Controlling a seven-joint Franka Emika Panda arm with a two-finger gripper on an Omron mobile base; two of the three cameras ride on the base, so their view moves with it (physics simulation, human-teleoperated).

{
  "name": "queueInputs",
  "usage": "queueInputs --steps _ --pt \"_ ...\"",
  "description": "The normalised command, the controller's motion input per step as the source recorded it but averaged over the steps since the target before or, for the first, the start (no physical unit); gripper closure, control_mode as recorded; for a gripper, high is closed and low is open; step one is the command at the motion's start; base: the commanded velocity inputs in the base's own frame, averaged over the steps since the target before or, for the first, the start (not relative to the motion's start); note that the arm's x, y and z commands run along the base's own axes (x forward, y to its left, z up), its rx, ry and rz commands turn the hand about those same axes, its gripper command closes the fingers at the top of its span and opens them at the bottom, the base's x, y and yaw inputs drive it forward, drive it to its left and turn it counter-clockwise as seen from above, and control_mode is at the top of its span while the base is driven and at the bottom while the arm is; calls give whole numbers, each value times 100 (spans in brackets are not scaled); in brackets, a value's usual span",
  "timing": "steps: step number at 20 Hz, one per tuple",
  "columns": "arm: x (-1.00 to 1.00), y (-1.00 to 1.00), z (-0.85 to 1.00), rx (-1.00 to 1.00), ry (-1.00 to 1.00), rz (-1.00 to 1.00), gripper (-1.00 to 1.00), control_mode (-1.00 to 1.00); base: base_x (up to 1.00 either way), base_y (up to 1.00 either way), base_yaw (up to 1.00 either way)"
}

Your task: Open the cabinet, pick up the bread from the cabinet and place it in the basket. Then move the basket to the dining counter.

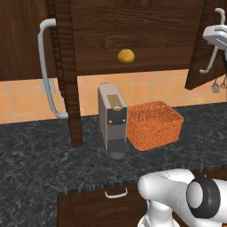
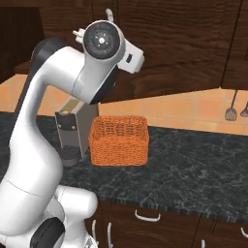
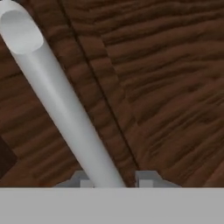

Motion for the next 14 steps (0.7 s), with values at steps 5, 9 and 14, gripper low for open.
queueInputs --steps 5,9,14 --pt "-100 -2 -25 0 3 0 -100 -100 0 0 0" --pt "-100 0 -40 0 2 -4 -100 -100 0 0 0" --pt "-72 26 -24 1 8 -13 -100 -100 0 0 0"
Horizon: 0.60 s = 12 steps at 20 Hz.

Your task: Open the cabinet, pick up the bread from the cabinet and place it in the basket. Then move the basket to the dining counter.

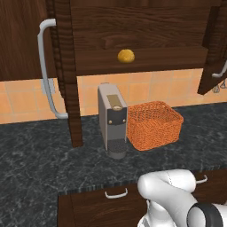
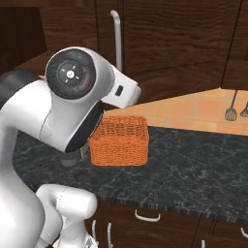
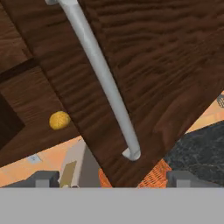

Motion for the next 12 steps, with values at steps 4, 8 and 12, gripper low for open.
queueInputs --steps 4,8,12 --pt "-36 60 10 7 14 -18 -100 -100 0 0 0" --pt "-18 69 0 16 28 -30 -100 -100 0 0 0" --pt "22 82 -19 17 22 -21 -100 -100 0 0 0"
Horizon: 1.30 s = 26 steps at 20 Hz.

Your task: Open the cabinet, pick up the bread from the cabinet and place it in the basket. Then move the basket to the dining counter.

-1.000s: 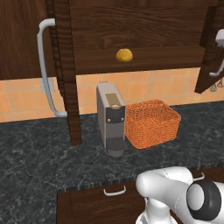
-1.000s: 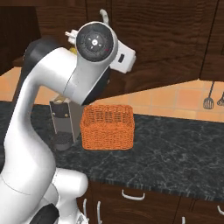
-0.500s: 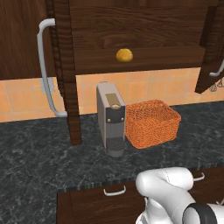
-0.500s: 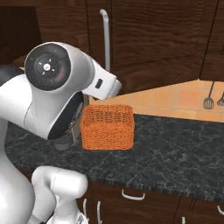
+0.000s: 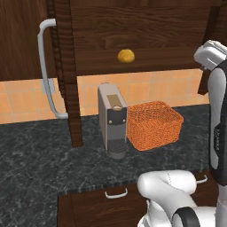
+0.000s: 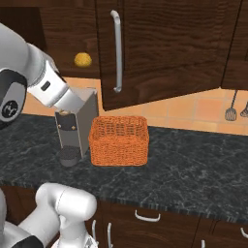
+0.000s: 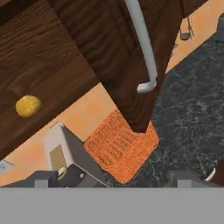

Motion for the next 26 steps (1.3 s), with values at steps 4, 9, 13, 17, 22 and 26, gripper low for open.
queueInputs --steps 4,9,13,17,22,26 --pt "93 49 -23 12 7 -18 -100 -100 0 0 0" --pt "100 46 -15 9 0 -50 -100 -100 0 0 0" --pt "98 47 -9 22 0 -47 -100 -100 0 0 0" --pt "91 20 -8 20 -6 -41 -100 -100 0 0 0" --pt "68 -20 1 15 -19 -42 -100 -100 0 0 0" --pt "25 -56 -8 2 -26 -58 -100 -100 0 0 0"
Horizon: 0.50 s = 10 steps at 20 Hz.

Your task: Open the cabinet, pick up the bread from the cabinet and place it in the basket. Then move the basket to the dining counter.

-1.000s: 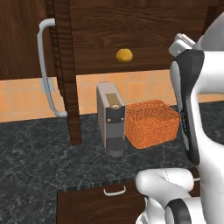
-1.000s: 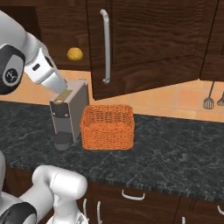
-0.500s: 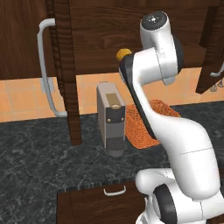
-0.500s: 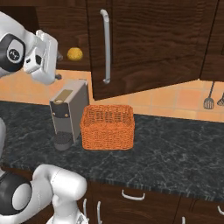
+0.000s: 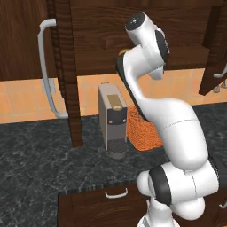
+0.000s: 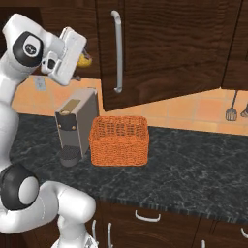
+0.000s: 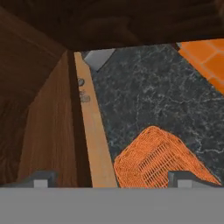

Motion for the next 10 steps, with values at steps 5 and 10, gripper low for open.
queueInputs --steps 5,10 --pt "-3 -42 -2 6 -35 -50 -100 -100 0 0 0" --pt "-54 -88 0 16 -29 -26 -100 -100 0 0 0"
